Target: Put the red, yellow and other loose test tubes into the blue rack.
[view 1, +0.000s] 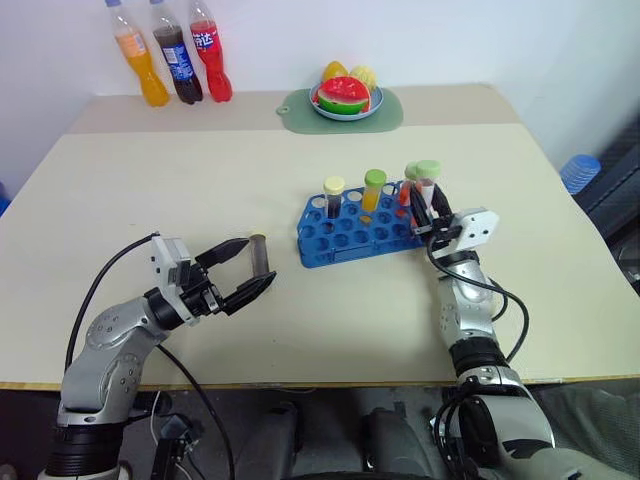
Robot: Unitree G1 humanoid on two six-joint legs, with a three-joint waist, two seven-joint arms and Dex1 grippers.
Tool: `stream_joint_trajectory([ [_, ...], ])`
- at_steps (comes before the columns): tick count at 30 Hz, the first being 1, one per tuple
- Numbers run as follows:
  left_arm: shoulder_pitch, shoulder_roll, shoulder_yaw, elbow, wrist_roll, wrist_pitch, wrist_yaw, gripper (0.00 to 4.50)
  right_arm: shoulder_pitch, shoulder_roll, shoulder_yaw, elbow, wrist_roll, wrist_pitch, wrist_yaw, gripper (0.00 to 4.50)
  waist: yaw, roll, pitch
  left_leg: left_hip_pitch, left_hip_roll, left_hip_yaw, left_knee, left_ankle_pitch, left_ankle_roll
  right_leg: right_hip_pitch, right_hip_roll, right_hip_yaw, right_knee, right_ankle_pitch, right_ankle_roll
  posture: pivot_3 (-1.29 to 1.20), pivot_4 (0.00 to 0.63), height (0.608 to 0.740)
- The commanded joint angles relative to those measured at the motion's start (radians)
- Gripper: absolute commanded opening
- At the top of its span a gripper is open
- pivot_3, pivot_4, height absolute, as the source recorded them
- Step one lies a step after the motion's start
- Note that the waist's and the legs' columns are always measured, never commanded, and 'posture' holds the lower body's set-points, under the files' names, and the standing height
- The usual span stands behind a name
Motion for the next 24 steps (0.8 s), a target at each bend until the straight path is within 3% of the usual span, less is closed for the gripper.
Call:
stream_joint_trajectory([
  [1, -0.004, -0.005, -0.002, -0.021, -0.011, -0.004, -0.004, 4.50, -0.023, 0.022, -0.006, 0.076, 0.002, -0.002, -0.011, 0.79, -0.006, 0.000, 0.000, 0.000, 0.000, 0.000, 0.000, 0.000, 0.000, 0.000, 0.000, 0.000, 0.000, 0.000, 0.000, 0.00, 0.150, 0.740],
  [4, -0.001, -0.011, -0.004, -0.026, -0.010, -0.002, -0.001, 4.50, -0.022, 0.028, -0.003, 0.084, 0.014, -0.017, 0.020, 0.79, -0.016, 0.000, 0.000, 0.001, 0.001, 0.001, 0.000, 0.000, 0.000, 0.001, 0.001, 0.001, 0.000, 0.001, -0.001, 0.00, 0.150, 0.740],
  [8, 0.002, -0.019, -0.004, -0.030, -0.008, -0.002, 0.004, 4.50, 0.032, 0.006, 0.015, 0.009, 0.014, -0.004, 0.066, 2.72, -0.021, 0.000, 0.000, 0.002, 0.001, 0.001, -0.001, 0.000, 0.000, 0.001, 0.001, 0.001, 0.000, 0.001, -0.001, 0.00, 0.150, 0.740],
  [12, 0.007, -0.027, -0.004, -0.033, -0.007, -0.003, 0.005, 4.50, 0.127, -0.059, 0.046, -0.204, -0.028, 0.111, 0.052, 4.46, -0.009, -0.001, -0.001, 0.000, 0.001, 0.001, -0.002, 0.000, 0.000, -0.001, 0.001, 0.002, -0.001, 0.000, -0.001, 0.00, 0.150, 0.740],
  [20, 0.006, -0.047, -0.020, -0.018, 0.004, -0.012, 0.001, 4.50, 0.369, -0.281, 0.040, -0.788, 0.075, 0.604, 0.131, 4.46, 0.010, 0.000, 0.000, -0.003, 0.001, 0.002, -0.002, 0.000, 0.000, -0.005, 0.001, 0.005, -0.001, 0.000, -0.001, 0.00, 0.150, 0.740],
  [24, 0.000, -0.053, -0.034, -0.008, 0.008, -0.017, -0.005, 4.50, 0.395, -0.388, -0.008, -0.978, 0.203, 0.920, 0.125, 4.46, 0.008, 0.000, 0.000, -0.004, 0.001, 0.003, -0.002, 0.000, 0.000, -0.006, 0.000, 0.006, -0.001, 0.000, -0.001, 0.00, 0.150, 0.740],
])
